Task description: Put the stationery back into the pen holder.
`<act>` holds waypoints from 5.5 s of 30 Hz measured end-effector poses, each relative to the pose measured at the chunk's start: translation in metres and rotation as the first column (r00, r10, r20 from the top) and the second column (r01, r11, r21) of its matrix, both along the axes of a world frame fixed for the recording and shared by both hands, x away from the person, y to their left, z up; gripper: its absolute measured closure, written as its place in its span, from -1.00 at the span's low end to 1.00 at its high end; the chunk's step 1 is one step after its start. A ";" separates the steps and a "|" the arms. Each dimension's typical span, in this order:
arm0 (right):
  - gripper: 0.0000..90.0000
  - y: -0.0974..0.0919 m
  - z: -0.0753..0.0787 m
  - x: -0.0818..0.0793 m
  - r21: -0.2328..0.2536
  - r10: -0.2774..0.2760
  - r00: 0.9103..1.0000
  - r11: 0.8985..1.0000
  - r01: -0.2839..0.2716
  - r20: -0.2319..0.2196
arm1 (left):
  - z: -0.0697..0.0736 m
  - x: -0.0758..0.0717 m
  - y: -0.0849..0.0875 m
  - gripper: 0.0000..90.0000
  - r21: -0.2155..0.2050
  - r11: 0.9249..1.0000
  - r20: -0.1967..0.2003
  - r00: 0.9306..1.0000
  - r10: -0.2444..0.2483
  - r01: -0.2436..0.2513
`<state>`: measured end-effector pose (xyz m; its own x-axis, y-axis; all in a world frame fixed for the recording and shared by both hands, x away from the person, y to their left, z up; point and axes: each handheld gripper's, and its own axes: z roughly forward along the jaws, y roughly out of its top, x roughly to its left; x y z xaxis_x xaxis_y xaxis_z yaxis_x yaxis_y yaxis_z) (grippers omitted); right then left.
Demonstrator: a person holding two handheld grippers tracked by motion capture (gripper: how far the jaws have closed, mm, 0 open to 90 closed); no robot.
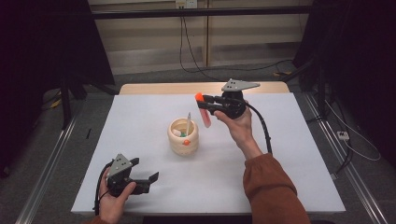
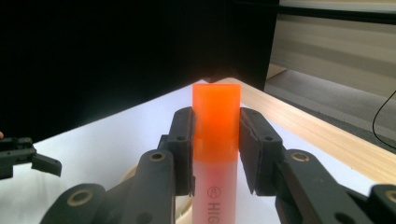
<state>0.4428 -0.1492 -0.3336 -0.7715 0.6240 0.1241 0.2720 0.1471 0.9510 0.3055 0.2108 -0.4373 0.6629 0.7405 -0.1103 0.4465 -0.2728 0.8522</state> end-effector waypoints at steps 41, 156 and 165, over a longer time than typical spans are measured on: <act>0.51 0.045 -0.031 0.002 0.056 0.072 0.996 0.996 -0.069 -0.054 | 0.000 0.000 0.000 -0.86 -0.003 1.000 0.000 1.000 -0.003 0.003; -0.88 -0.031 -0.073 -0.071 -0.184 -0.237 0.966 0.959 0.216 -0.104 | 0.003 0.003 0.001 -0.86 -0.018 1.000 0.030 0.999 0.020 -0.019; -0.88 -0.042 -0.081 -0.089 -0.209 -0.275 0.958 0.944 0.254 -0.079 | 0.004 0.002 0.001 -0.86 -0.013 1.000 0.033 0.999 0.022 -0.021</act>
<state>0.3543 -0.1913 -0.4143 -0.5645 0.8238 0.0515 0.4233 0.2353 0.8749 0.3078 0.2116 -0.4336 0.6503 0.7534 -0.0978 0.4235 -0.2526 0.8700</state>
